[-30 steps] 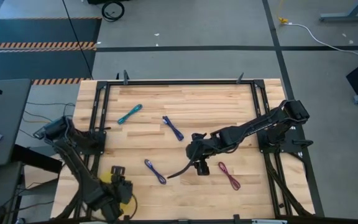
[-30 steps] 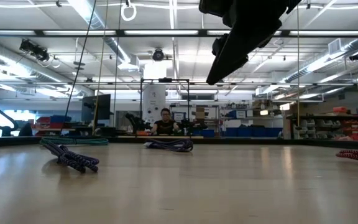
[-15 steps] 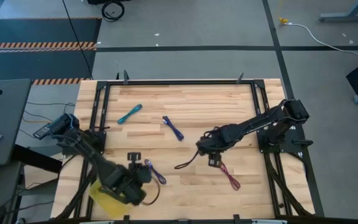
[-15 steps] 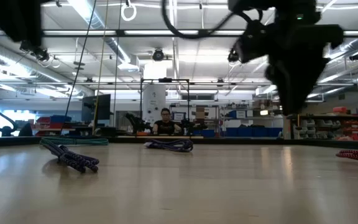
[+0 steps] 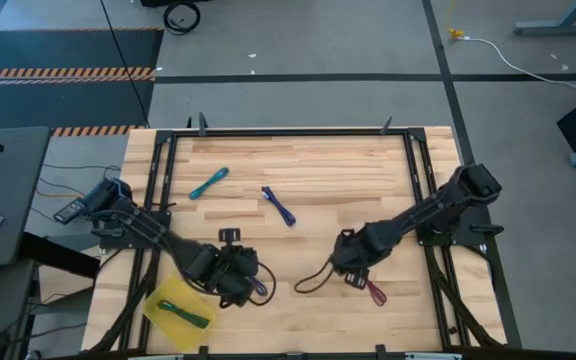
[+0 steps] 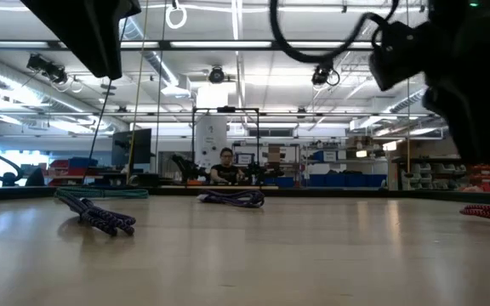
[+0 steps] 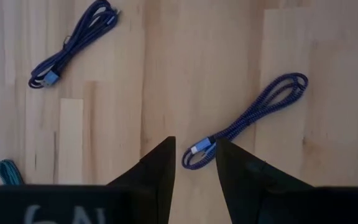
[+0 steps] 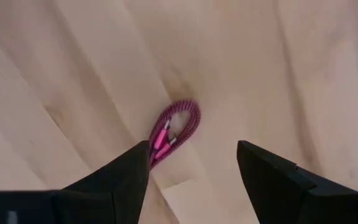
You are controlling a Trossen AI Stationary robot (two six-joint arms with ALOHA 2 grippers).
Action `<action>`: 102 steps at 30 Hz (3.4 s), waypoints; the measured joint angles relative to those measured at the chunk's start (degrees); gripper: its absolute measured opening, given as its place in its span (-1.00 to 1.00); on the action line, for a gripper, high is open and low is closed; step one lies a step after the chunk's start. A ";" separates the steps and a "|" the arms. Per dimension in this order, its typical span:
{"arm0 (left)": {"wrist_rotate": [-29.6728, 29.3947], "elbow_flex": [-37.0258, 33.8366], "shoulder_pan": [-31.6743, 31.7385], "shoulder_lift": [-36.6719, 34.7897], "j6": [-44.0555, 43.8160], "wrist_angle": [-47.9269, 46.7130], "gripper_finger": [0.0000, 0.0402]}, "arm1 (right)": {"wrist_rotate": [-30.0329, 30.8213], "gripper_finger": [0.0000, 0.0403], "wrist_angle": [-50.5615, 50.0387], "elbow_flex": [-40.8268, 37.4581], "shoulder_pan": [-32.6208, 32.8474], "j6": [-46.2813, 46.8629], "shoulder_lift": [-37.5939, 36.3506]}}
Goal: Pick and place USB-C Cables
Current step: Put the black charger cable into the yellow bin
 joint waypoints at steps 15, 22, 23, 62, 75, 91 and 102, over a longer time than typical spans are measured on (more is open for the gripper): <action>0.08 -0.04 -1.47 0.00 0.56 0.60 -0.40 | -3.24 0.22 12.21 -8.59 7.36 11.67 0.00; 0.08 -0.04 -1.47 0.00 0.56 1.51 -0.40 | -3.15 0.20 13.57 -13.41 7.53 13.13 0.00; 0.08 -0.04 -1.47 0.00 0.53 1.53 -0.40 | -2.94 0.18 13.99 -13.76 7.53 13.14 -0.11; -23.33 -0.10 -8.31 -6.26 -1.34 3.40 -0.40 | 26.25 -0.92 27.59 18.28 8.23 -46.30 -0.22; -46.36 -0.52 -26.15 -13.20 -10.98 7.02 -0.40 | 16.96 -0.92 55.66 18.53 4.57 -62.86 -0.17; -49.17 -4.48 -22.29 -13.09 -12.49 15.32 -0.03 | 7.67 -0.87 61.10 18.53 0.56 -69.05 -0.15; -44.27 -4.48 -17.82 -13.09 -1.63 25.94 0.43 | 5.75 -0.91 66.70 18.51 0.65 -75.08 -0.15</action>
